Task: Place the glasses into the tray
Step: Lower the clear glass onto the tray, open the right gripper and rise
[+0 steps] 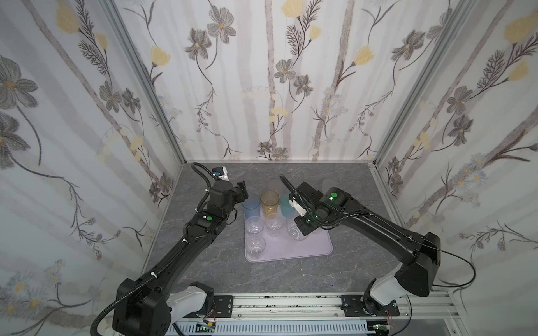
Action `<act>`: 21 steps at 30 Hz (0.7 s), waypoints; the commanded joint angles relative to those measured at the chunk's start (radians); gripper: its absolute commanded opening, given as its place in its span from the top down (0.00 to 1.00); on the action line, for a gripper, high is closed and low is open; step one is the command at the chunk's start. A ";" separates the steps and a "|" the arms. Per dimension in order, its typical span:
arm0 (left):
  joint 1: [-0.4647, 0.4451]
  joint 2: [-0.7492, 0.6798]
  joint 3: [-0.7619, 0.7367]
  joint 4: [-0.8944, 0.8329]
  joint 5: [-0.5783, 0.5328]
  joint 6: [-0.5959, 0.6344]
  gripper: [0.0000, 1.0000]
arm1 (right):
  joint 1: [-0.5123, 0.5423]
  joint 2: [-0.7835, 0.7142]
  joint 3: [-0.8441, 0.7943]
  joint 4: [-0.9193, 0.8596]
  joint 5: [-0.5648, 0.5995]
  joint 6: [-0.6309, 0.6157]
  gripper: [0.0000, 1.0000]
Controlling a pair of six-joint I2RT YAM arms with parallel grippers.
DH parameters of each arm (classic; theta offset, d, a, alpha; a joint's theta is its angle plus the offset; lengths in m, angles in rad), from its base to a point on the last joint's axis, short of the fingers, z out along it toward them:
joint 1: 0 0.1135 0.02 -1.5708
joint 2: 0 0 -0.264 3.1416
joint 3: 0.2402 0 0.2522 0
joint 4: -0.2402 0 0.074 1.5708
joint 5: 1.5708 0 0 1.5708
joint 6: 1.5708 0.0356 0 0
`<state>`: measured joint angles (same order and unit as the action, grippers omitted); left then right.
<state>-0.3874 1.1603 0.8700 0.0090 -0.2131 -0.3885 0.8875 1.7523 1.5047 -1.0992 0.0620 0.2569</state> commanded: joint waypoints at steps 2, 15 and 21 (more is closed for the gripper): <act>0.004 -0.009 -0.007 0.028 -0.016 0.007 0.24 | 0.065 0.079 0.007 0.104 0.043 0.047 0.98; 0.018 -0.022 -0.029 0.031 -0.011 0.016 0.24 | 0.100 0.249 -0.018 0.227 0.031 0.059 0.96; 0.022 -0.022 -0.028 0.034 -0.006 0.017 0.24 | 0.100 0.292 -0.029 0.243 0.014 0.053 0.94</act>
<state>-0.3687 1.1431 0.8433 0.0105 -0.2138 -0.3740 0.9871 2.0327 1.4757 -0.9001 0.0986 0.3096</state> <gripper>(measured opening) 0.758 0.087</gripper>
